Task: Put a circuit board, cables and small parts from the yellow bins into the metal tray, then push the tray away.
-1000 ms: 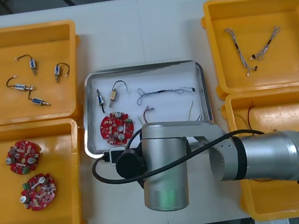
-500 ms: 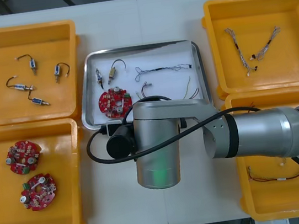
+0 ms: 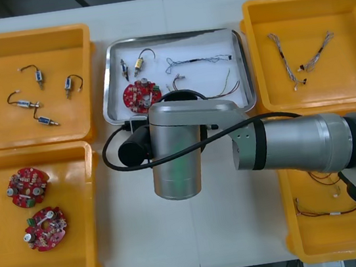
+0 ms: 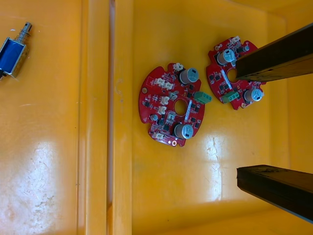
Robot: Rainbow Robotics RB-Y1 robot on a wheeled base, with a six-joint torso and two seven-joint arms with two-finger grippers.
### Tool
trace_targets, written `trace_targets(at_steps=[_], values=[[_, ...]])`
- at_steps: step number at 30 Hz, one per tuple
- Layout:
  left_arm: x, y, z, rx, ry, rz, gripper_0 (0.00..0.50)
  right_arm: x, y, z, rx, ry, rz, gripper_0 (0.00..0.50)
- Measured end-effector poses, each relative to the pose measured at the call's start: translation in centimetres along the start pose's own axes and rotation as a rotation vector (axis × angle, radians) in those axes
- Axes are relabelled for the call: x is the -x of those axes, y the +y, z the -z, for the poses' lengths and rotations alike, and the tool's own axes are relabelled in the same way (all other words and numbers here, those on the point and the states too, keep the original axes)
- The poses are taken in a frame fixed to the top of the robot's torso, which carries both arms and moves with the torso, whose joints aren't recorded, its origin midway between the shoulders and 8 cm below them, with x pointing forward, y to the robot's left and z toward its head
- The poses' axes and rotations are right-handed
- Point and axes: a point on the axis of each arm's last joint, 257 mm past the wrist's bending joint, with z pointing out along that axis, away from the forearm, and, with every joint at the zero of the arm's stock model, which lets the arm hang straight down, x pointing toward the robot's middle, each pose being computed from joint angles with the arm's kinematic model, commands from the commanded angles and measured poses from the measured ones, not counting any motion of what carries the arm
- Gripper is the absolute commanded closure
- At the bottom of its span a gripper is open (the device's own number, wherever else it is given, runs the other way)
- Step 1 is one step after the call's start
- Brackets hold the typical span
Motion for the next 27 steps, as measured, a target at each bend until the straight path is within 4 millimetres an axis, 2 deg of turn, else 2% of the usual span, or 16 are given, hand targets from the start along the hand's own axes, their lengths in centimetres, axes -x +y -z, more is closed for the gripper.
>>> trace_targets(at_steps=[13, 19, 27], values=[[0.0, 0.0, 0.0, 0.000, 0.000, 0.000, 0.000, 1.1, -2.3, -0.6, -0.036, -0.023, -0.018, 0.500], [0.0, 0.0, 0.0, 0.000, 0.000, 0.000, 0.000, 2.3, -4.0, -1.8, -0.078, -0.071, -0.013, 0.500], [0.0, 0.0, 0.0, 0.000, 0.000, 0.000, 0.000, 2.4, -5.3, -3.2, -0.113, -0.077, -0.012, 0.500]])
